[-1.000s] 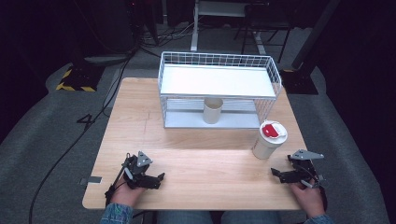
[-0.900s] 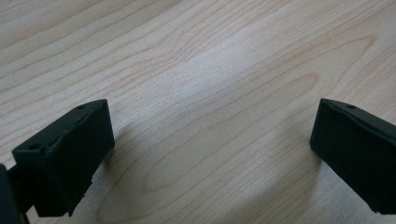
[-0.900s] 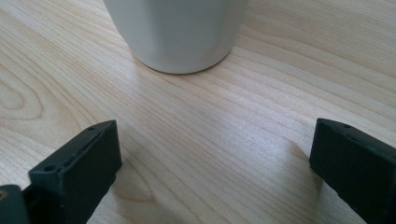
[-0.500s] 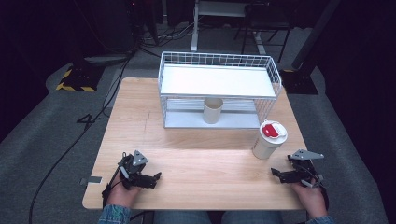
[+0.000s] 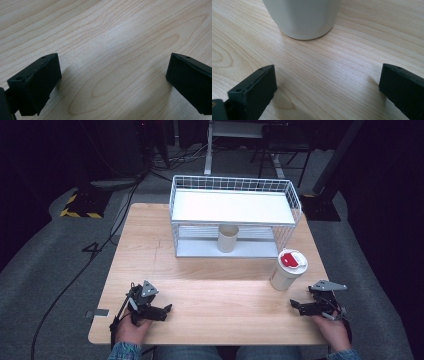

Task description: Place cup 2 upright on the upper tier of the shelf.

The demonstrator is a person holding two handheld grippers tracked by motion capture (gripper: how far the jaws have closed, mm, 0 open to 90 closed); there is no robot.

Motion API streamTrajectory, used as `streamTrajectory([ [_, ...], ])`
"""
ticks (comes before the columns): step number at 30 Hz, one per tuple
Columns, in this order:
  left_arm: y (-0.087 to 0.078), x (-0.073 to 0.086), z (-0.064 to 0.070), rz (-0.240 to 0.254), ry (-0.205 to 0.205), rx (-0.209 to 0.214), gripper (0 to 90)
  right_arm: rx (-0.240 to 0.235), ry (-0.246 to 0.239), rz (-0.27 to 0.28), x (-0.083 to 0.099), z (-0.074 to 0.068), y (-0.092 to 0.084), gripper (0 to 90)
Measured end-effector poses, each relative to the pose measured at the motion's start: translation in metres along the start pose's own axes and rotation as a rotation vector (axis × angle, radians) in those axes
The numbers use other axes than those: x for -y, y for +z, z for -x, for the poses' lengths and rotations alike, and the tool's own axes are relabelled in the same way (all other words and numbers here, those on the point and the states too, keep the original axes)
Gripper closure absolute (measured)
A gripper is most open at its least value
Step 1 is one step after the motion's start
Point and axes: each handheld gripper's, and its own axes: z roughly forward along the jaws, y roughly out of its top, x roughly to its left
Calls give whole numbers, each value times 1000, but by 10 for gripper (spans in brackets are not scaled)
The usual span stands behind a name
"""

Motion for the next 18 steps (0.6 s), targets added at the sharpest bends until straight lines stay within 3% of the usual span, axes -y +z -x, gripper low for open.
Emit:
streamTrajectory([
  [6,0,0,0,0,2,-1,5,0,20,-8,-1,0,-3,67],
  [14,0,0,0,0,-2,0,5,11,47,102,-7,0,-16,0],
  [18,0,0,0,0,-2,0,5,-4,28,126,-12,-4,-18,0],
])
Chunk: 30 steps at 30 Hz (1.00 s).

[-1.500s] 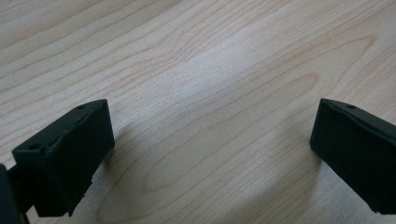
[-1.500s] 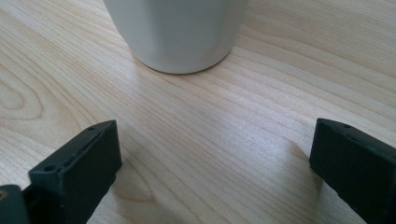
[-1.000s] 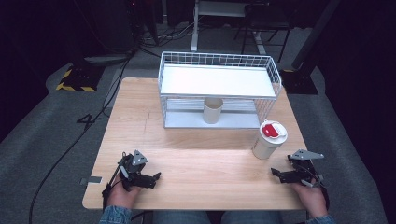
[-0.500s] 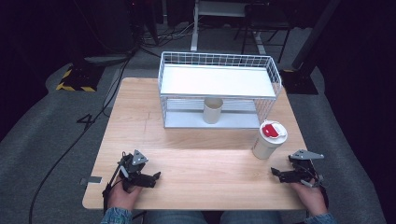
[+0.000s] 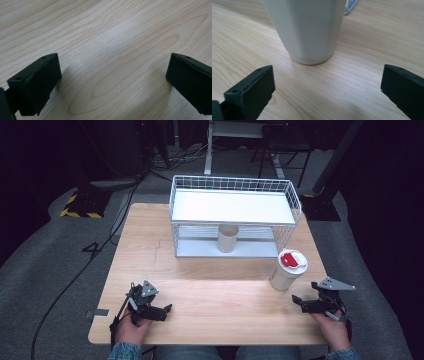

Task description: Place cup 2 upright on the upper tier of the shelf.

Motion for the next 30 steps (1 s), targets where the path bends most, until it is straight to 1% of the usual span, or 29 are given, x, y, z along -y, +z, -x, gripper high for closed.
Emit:
streamTrajectory([
  [4,0,0,0,1,-2,0,5,-10,-19,29,-6,-4,-3,0],
  [7,0,0,0,0,-1,0,5,-7,-27,44,-9,-5,-4,0],
  [10,0,0,0,0,-1,0,4,-5,-25,65,-13,-7,-6,0],
  [15,0,0,0,0,-1,0,4,-22,-33,92,-22,-9,-6,0],
  [18,0,0,0,1,-3,1,5,-36,-33,114,-29,-11,-4,0],
  [22,0,0,0,0,-1,0,4,-31,-41,131,-37,-14,0,0],
  [27,0,0,0,0,-1,0,5,-50,-34,145,-43,-12,10,0],
  [30,0,0,0,0,1,0,4,-66,-33,163,-45,-11,16,0],
])
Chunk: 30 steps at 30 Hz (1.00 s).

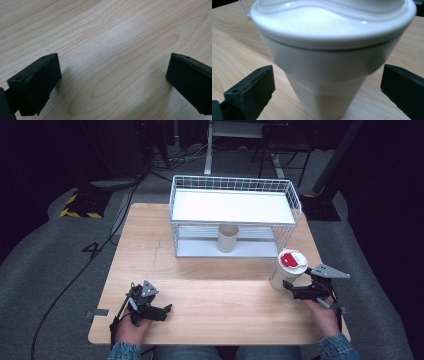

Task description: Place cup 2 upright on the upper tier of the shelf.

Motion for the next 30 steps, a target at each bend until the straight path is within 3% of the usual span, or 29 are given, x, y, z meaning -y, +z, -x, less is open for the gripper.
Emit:
streamTrajectory([
  [11,0,0,0,0,1,-1,4,-19,37,42,0,3,17,1],
  [16,0,0,0,1,-1,0,4,-39,62,53,2,5,24,46],
  [30,0,0,0,1,-2,1,5,-30,15,59,3,3,26,117],
])
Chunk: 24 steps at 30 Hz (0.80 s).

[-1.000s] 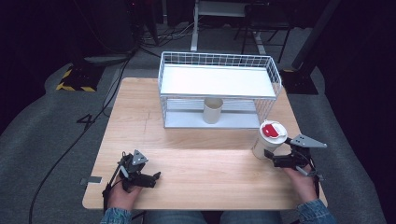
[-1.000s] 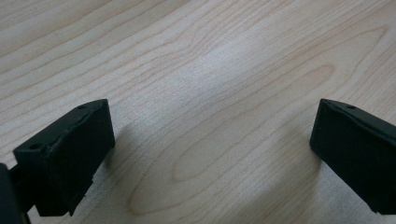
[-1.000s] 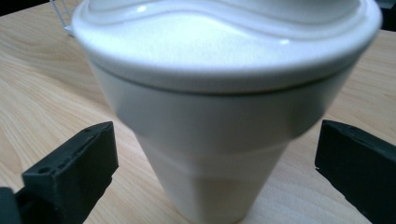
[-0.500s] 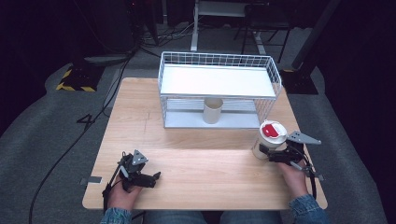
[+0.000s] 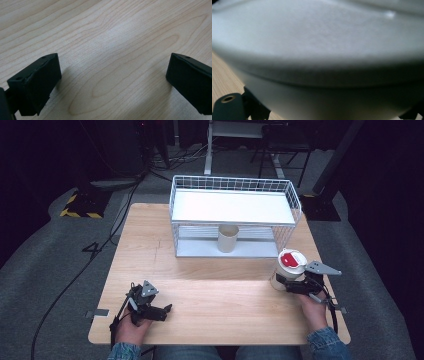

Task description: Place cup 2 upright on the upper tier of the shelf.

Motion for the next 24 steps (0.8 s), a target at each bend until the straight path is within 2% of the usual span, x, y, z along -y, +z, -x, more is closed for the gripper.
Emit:
streamTrajectory([
  [13,0,0,0,0,0,-1,5,0,-19,10,1,-1,-1,122],
  [20,0,0,0,0,0,0,5,-32,-2,48,1,-1,-4,123],
  [24,0,0,0,0,1,-1,5,-34,-11,41,-4,-3,-8,123],
])
